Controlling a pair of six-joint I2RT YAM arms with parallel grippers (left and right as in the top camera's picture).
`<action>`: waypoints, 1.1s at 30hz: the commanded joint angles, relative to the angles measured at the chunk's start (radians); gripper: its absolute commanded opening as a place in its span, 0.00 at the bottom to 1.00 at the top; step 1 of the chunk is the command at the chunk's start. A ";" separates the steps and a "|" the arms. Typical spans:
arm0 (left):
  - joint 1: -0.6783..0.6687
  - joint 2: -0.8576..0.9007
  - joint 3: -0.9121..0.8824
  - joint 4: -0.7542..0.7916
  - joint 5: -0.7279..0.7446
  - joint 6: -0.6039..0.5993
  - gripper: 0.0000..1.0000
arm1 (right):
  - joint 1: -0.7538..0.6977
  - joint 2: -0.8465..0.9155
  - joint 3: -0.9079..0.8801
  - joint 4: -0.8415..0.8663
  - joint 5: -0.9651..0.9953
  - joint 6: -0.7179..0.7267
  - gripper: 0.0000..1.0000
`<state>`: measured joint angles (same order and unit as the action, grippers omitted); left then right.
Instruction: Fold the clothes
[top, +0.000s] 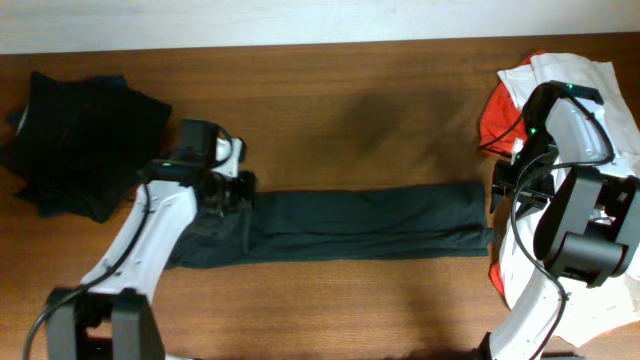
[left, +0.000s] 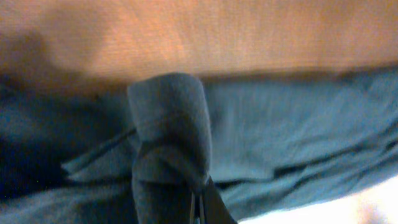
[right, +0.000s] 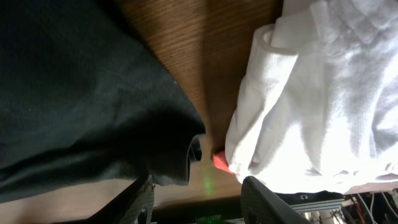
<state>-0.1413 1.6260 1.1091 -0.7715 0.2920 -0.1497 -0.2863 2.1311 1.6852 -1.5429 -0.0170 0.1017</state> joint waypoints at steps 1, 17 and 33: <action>-0.043 0.083 -0.013 -0.071 0.004 0.051 0.00 | 0.006 -0.002 -0.002 -0.005 -0.001 0.007 0.49; -0.147 0.100 -0.013 -0.111 0.053 0.189 0.67 | 0.006 -0.002 -0.002 -0.005 -0.001 0.007 0.49; -0.069 -0.002 0.175 -0.208 -0.117 0.092 0.72 | 0.006 -0.002 -0.002 -0.005 -0.001 0.007 0.49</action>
<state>-0.2794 1.7283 1.2457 -0.9379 0.2680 0.0013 -0.2863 2.1311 1.6852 -1.5429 -0.0193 0.1017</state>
